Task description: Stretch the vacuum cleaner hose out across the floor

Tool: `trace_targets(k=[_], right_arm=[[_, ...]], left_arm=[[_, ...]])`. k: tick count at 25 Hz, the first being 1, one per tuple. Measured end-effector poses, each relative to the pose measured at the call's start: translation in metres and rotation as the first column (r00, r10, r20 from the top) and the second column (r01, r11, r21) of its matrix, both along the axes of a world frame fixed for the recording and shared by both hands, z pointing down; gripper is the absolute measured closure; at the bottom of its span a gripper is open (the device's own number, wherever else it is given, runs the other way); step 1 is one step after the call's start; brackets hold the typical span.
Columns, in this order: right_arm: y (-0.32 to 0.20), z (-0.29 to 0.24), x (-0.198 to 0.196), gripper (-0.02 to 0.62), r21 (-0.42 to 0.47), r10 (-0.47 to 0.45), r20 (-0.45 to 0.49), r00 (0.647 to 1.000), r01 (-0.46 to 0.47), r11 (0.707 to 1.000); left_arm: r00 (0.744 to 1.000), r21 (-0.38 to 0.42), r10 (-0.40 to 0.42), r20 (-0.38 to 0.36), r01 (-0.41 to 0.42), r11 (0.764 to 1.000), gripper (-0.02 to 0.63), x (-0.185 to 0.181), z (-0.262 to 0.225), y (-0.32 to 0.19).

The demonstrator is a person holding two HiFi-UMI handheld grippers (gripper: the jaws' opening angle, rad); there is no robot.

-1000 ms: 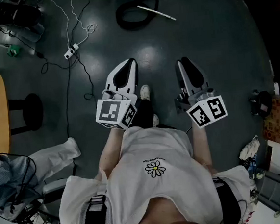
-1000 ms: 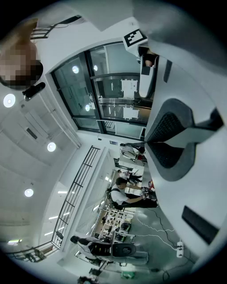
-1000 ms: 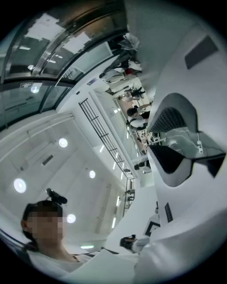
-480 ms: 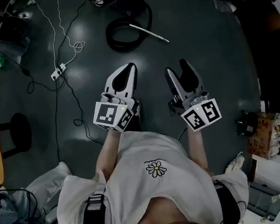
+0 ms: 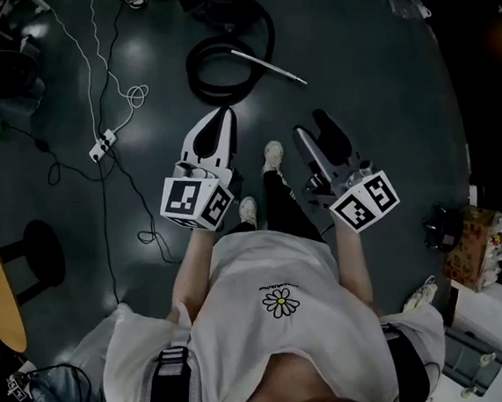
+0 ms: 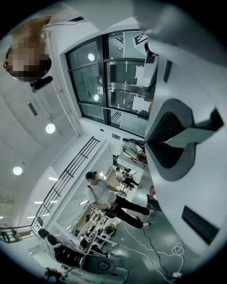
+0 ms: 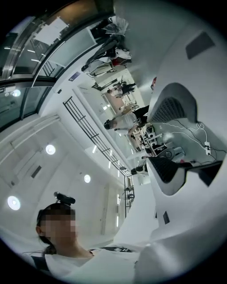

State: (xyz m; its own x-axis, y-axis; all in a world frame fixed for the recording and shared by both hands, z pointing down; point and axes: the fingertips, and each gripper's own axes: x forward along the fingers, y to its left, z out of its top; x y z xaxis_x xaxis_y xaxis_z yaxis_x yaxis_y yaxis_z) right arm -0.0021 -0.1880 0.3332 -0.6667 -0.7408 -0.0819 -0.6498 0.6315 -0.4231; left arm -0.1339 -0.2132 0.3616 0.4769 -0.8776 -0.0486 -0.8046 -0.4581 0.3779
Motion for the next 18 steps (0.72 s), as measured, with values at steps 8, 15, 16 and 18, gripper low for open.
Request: trace_targets(k=[8,15,16,18], right_arm=[[-0.182,0.033,0.03,0.347,0.029,0.024,-0.012,1.0,-0.023,0.999],[-0.345,0.035,0.035,0.347,0.024,-0.081,-0.143,0.986,0.086,0.996],[-0.363,0.035,0.033,0.347,0.02,-0.1,-0.151,0.984,0.104,0.994],[-0.386,0.036,0.028,0.347,0.004,-0.126,-0.142,0.982,0.128,0.992]], left_arm=[[0.997,0.02,0.055,0.045,-0.056,0.998,0.597,0.037,0.015,-0.172],[0.998,0.011,-0.016,0.053,0.015,1.0,0.597,0.04,-0.004,-0.329],[1.0,0.008,0.023,0.018,-0.023,1.0,0.597,0.044,-0.005,-0.345],[0.993,0.008,0.098,-0.063,-0.098,0.995,0.597,0.049,-0.008,-0.363]])
